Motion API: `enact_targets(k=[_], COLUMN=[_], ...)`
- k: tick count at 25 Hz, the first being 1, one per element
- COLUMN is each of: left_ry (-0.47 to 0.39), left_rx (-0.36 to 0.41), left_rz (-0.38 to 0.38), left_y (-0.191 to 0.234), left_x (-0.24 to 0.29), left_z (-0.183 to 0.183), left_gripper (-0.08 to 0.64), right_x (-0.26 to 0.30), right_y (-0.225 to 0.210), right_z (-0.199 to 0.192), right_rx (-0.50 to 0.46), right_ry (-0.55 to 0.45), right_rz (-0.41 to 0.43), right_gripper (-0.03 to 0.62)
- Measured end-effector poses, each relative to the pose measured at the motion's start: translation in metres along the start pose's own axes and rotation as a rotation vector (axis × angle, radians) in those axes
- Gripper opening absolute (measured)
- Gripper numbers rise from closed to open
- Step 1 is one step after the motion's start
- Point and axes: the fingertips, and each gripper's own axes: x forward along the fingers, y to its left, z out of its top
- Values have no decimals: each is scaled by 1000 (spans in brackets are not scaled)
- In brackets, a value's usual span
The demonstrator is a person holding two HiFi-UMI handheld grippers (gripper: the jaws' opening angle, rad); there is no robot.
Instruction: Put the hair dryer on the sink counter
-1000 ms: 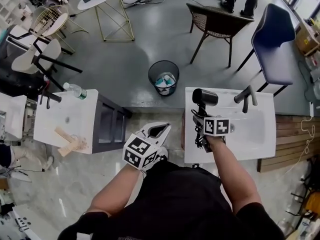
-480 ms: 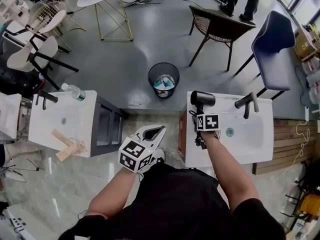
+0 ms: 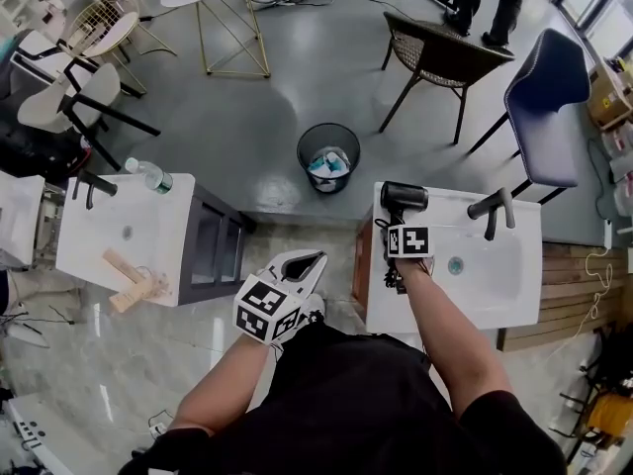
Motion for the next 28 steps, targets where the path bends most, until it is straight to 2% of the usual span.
enact_targets(k=[11,20,28], left_ry=[-1,6,11], left_rx=[-6,10,24], left_rz=[13,-4,-18], left_y=[-2,-13,-22], left_x=[0,6,10], left_z=[-2,2,4], left_gripper=[0,0,0], right_x=[3,-6,-23], right_y=[9,7,11], right_z=[1,1,-3], right_rx=[18,46,49], right_ry=[-6,-71,-88], right_rz=[67,92,121], right_gripper=[235,301,305])
